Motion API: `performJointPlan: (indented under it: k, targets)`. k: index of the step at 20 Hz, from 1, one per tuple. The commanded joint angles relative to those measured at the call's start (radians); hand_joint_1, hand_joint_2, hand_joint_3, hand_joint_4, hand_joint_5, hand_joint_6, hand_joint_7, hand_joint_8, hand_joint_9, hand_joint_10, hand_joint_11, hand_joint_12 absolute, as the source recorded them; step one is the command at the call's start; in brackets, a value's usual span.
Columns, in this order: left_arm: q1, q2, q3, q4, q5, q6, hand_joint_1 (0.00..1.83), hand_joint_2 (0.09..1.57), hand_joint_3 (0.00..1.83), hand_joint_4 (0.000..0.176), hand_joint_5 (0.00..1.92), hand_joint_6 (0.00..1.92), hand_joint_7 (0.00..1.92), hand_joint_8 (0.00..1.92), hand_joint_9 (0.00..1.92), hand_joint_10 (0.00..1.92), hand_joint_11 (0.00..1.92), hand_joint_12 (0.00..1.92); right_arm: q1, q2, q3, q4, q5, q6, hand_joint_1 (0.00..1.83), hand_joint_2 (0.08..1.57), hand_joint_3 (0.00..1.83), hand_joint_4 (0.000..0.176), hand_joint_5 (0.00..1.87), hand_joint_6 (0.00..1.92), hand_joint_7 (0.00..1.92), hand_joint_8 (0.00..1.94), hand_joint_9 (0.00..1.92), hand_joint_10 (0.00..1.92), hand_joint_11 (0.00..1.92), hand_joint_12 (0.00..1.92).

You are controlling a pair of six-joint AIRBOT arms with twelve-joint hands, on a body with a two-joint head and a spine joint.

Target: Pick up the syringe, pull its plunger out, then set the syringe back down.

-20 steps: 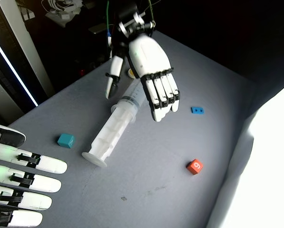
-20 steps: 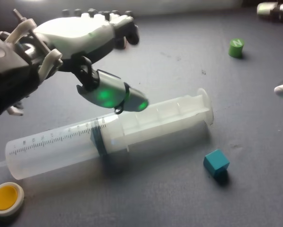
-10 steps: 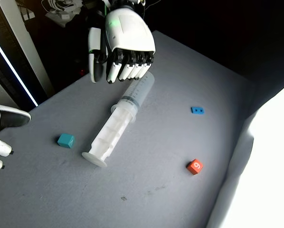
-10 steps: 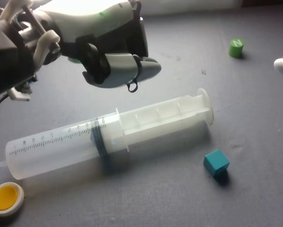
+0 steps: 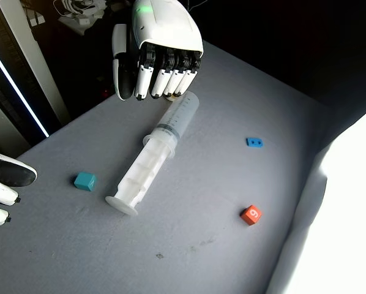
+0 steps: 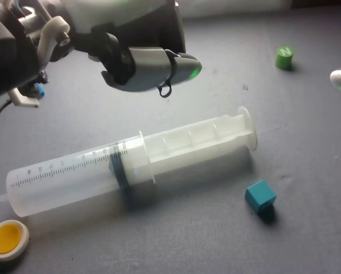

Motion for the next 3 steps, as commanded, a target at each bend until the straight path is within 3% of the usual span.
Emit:
performJointPlan:
  k: [1,3]
  targets:
    - [-0.016,0.008,0.006,0.022,-0.033,-0.004,0.71,1.53,0.01,0.176,1.32,1.92,1.52,1.92,1.59,1.92,1.60,1.92,0.015,0.005,-0.002,-0.012,0.112,0.003,1.07,1.40,0.00,0.000,1.47,1.92,1.60,1.94,1.65,1.92,1.73,1.92]
    - [-0.017,0.011,0.012,0.027,-0.028,-0.004,0.67,1.53,0.01,0.176,1.36,1.92,1.52,1.92,1.57,1.92,1.56,1.92,0.015,0.004,-0.004,-0.026,0.113,0.003,1.05,1.41,0.00,0.000,1.46,1.92,1.58,1.94,1.64,1.92,1.73,1.92]
